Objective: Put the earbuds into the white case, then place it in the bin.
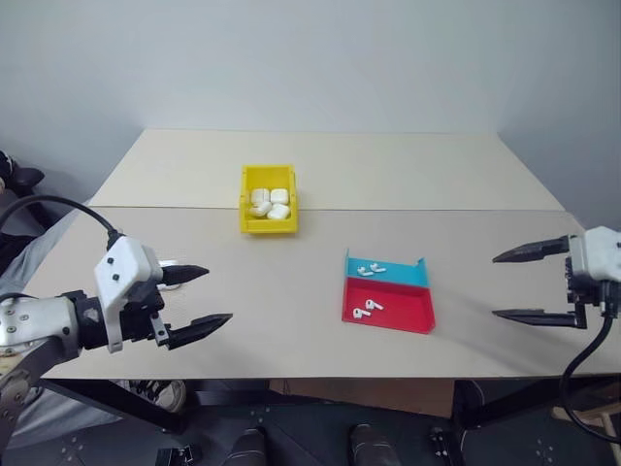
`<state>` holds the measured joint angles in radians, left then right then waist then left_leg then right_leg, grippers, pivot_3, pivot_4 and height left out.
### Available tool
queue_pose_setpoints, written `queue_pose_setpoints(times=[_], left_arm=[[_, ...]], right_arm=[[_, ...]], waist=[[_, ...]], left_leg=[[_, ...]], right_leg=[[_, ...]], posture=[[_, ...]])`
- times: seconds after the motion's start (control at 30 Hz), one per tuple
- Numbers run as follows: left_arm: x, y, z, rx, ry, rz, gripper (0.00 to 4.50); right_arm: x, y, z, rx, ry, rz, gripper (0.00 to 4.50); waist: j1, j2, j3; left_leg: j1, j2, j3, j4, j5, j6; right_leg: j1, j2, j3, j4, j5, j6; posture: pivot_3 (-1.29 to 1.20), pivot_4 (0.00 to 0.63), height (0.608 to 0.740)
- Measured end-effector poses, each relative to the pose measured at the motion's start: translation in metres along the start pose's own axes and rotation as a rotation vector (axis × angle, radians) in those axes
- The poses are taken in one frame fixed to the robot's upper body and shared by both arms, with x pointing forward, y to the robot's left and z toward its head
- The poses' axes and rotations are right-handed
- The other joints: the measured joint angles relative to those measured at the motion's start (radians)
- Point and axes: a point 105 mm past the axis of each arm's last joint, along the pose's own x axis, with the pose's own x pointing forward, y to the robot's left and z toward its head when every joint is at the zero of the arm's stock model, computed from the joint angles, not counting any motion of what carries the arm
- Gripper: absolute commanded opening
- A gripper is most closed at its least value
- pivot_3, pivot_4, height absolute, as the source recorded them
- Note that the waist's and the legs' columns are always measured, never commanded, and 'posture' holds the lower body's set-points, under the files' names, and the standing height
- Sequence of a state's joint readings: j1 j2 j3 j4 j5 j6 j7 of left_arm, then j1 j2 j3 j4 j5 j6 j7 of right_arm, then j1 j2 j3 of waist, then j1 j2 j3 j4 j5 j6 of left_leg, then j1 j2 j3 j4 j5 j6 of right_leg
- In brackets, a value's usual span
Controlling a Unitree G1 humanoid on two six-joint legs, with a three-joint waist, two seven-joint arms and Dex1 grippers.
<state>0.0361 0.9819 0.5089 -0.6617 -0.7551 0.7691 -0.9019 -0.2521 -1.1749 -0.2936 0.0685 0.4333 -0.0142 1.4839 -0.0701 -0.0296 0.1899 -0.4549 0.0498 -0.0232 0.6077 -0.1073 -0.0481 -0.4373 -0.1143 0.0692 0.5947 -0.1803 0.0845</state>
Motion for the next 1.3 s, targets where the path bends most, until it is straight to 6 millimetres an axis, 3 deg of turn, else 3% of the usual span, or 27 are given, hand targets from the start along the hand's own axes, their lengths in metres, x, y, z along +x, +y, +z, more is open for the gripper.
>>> queue_pose_setpoints(times=[0.37,0.57,0.7,0.8,0.87,1.07,1.3], left_arm=[[0.001,0.007,0.000,0.071,0.068,0.141,4.50],[0.005,0.021,-0.003,0.052,0.121,0.350,4.50],[0.013,0.038,0.010,-0.047,0.120,0.508,4.50],[0.019,0.055,0.008,-0.166,0.172,0.626,4.50],[0.022,0.061,0.003,-0.214,0.222,0.670,4.50],[0.045,0.077,0.013,-0.327,0.198,0.738,4.50],[0.023,0.104,-0.017,-0.499,0.332,0.964,4.50]], right_arm=[[0.003,-0.003,0.001,0.004,-0.005,-0.017,4.46],[0.006,-0.004,-0.001,0.008,0.008,-0.005,4.46],[0.006,-0.006,-0.002,0.014,0.004,-0.012,4.46],[0.007,-0.007,-0.001,0.014,0.001,-0.014,4.46],[0.007,-0.009,-0.001,0.015,0.001,-0.021,4.46],[0.010,-0.009,-0.002,0.041,0.001,-0.036,4.46],[0.014,-0.004,-0.005,0.069,0.010,-0.032,4.46]], waist=[[0.001,0.000,0.000],[0.001,0.000,0.000],[0.009,0.000,0.000],[0.011,-0.001,0.000],[0.009,-0.002,0.000],[0.007,-0.003,0.001],[0.010,-0.003,0.001]], left_leg=[[0.000,0.000,0.000,-0.001,0.000,0.000],[0.000,0.000,0.000,0.001,0.000,0.000],[0.001,-0.001,-0.002,0.002,0.000,0.000],[0.009,-0.001,-0.003,0.003,0.000,0.000],[0.010,-0.001,-0.004,0.003,0.000,0.000],[0.010,-0.002,-0.005,0.000,0.000,0.000],[0.011,-0.002,-0.005,-0.002,0.000,0.000]], right_leg=[[0.000,0.000,0.000,0.000,0.000,0.000],[0.001,0.000,0.000,0.000,0.000,0.000],[0.004,0.002,0.000,0.001,0.000,0.000],[0.016,0.003,0.000,0.001,0.000,0.001],[0.017,0.002,0.000,0.000,0.000,0.001],[0.016,0.003,0.000,0.003,0.000,0.001],[0.014,0.004,0.000,0.006,0.000,0.001]], posture=[[0.00,0.150,0.740],[0.00,0.150,0.740],[0.00,0.150,0.740],[0.00,0.150,0.740],[0.00,0.150,0.740],[0.00,0.150,0.740],[0.00,0.150,0.740]])
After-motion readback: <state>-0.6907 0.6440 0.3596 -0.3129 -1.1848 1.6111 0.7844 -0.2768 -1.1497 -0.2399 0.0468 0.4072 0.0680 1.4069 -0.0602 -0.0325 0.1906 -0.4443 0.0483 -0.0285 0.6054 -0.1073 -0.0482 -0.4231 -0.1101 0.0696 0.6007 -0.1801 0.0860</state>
